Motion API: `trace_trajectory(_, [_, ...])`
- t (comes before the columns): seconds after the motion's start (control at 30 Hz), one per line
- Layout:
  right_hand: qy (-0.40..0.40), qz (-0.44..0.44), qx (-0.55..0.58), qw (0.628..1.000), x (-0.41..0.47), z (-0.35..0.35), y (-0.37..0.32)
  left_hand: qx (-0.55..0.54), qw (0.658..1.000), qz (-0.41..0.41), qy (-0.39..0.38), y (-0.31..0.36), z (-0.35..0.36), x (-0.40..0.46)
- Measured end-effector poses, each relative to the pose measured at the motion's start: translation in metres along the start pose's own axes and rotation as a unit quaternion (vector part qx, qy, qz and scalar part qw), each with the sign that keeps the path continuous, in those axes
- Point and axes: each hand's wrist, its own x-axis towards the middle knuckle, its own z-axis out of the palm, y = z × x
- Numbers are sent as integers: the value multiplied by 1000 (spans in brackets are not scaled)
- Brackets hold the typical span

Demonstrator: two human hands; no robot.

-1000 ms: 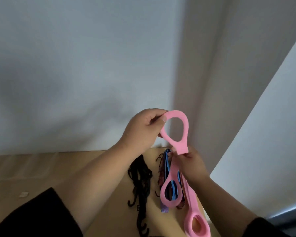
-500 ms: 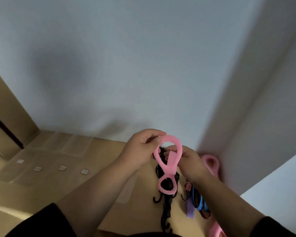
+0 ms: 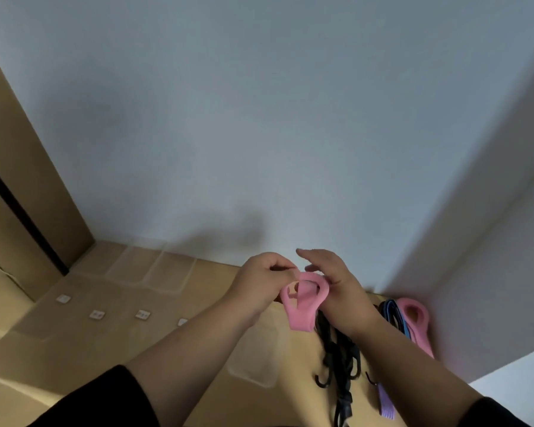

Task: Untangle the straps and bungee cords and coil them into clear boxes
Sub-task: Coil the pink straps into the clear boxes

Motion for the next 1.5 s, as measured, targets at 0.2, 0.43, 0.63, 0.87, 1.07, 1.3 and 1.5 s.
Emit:
trace_trajectory(0.2, [8, 57, 57, 997, 11, 21, -19, 40, 999, 19, -1, -3, -34, 6])
trace_trajectory(0.43, [21, 199, 171, 965, 12, 46, -19, 107, 967, 196, -123, -8, -60, -16])
trace_trajectory(0.63, [-38, 188, 206, 960, 4, 66, -24, 136, 966, 204, -85, 16, -60, 1])
trace_trajectory(0.87, [-23, 196, 234, 952, -13, 79, -26, 116, 975, 146, -122, 36, -61, 12])
trace_trajectory(1.07, [-21, 175, 174, 969, -21, 79, -33, 69, 982, 73, -161, 44, -62, 22])
trace_trajectory(1.3, [-69, 140, 112, 981, -17, 69, -44, -20, 991, -54, -122, 39, -68, 29])
trace_trajectory(1.5, [-89, 51, -21, 994, -15, 61, -45, -41, 986, -127, -101, 34, -69, 30])
